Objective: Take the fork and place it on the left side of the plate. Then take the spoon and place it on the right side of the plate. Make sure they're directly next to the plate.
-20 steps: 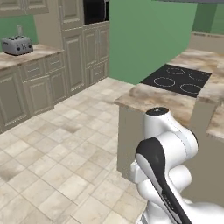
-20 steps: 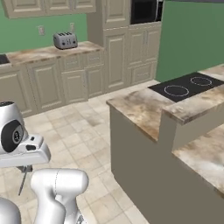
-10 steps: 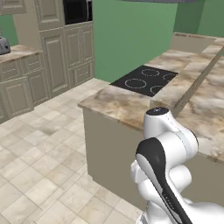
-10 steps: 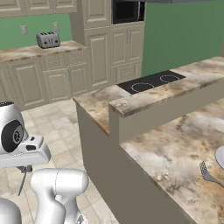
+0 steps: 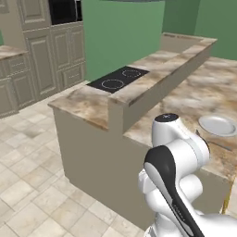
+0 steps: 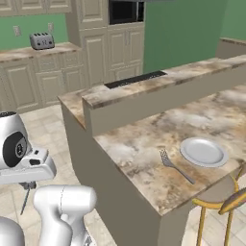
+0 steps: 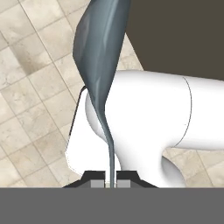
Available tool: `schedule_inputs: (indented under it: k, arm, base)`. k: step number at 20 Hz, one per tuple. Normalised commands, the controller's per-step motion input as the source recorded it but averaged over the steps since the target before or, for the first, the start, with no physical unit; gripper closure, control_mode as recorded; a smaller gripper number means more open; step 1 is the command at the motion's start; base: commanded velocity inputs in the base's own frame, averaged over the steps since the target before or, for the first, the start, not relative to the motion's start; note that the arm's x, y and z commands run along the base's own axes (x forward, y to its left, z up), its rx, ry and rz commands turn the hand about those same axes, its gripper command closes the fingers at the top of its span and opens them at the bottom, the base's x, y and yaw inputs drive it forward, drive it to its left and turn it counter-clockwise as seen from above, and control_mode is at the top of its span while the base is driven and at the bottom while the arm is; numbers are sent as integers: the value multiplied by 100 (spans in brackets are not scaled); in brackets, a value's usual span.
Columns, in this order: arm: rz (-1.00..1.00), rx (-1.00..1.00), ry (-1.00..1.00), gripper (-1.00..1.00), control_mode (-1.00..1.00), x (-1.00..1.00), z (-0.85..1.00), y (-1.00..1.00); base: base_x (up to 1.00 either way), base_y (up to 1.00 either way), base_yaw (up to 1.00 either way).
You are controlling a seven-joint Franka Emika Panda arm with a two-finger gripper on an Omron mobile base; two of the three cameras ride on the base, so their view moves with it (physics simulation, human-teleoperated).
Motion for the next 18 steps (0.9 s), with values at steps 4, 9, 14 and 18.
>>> schedule_inputs:
  k: [4, 9, 14, 18]
  arm:
    - [0, 0, 0, 100, 100, 0, 0, 0]
    - [0, 0, 0, 100, 100, 0, 0, 0]
    - [0, 0, 0, 100, 100, 0, 0, 0]
    - [0, 0, 0, 100, 100, 0, 0, 0]
  base:
    - [-95, -100, 2]
    - [-44, -100, 5]
    - [0, -100, 10]
    - [32, -100, 17]
